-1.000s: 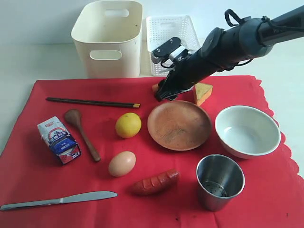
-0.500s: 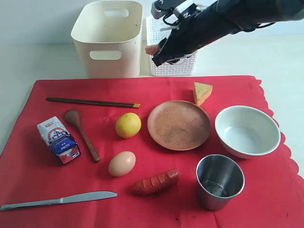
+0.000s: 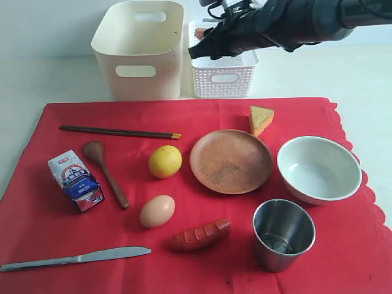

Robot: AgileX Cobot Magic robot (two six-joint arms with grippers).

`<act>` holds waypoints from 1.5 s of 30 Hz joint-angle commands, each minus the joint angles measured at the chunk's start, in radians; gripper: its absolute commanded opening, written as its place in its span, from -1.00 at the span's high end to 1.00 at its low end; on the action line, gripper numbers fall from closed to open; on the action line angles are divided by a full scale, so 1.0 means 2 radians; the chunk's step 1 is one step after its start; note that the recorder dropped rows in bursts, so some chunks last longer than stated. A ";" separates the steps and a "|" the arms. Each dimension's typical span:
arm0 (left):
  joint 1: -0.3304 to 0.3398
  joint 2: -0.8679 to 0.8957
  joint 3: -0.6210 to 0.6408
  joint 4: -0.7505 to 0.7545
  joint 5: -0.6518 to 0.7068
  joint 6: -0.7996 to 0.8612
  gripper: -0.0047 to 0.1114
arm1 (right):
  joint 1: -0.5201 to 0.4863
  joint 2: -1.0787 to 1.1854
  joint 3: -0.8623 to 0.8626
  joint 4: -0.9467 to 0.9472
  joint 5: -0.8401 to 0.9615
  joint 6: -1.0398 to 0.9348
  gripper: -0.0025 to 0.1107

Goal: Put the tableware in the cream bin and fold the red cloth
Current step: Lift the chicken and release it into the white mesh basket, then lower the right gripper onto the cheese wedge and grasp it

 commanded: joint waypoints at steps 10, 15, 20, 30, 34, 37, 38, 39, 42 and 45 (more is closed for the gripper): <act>0.001 -0.003 0.000 -0.001 -0.001 0.001 0.92 | 0.001 0.017 -0.011 -0.002 -0.021 0.003 0.05; 0.001 -0.003 0.000 -0.001 -0.001 0.001 0.92 | 0.001 0.017 -0.011 -0.002 -0.018 0.003 -0.20; 0.001 -0.003 0.000 -0.001 -0.001 0.001 0.92 | 0.001 0.011 -0.011 -0.003 0.003 0.003 -0.21; 0.001 -0.003 0.000 -0.001 -0.001 0.001 0.92 | -0.001 -0.082 -0.011 -0.110 0.158 0.039 -0.09; 0.001 -0.003 0.000 -0.001 -0.001 0.001 0.92 | -0.003 -0.121 -0.011 -0.235 0.212 0.159 0.12; 0.001 -0.003 0.000 -0.001 -0.001 0.001 0.92 | -0.005 -0.137 -0.011 -0.345 0.258 0.258 0.38; 0.001 -0.003 0.000 -0.001 -0.001 0.001 0.92 | -0.005 -0.139 -0.011 -0.373 0.278 0.284 0.46; 0.001 -0.003 0.000 -0.001 -0.001 0.001 0.92 | -0.005 -0.142 -0.008 -0.387 0.294 0.296 0.53; 0.001 -0.003 0.000 -0.001 -0.001 0.001 0.92 | -0.005 -0.149 0.024 -0.397 0.296 0.299 0.75; 0.001 -0.003 0.000 -0.001 -0.001 0.001 0.92 | -0.005 -0.149 0.070 -0.397 0.279 0.299 0.96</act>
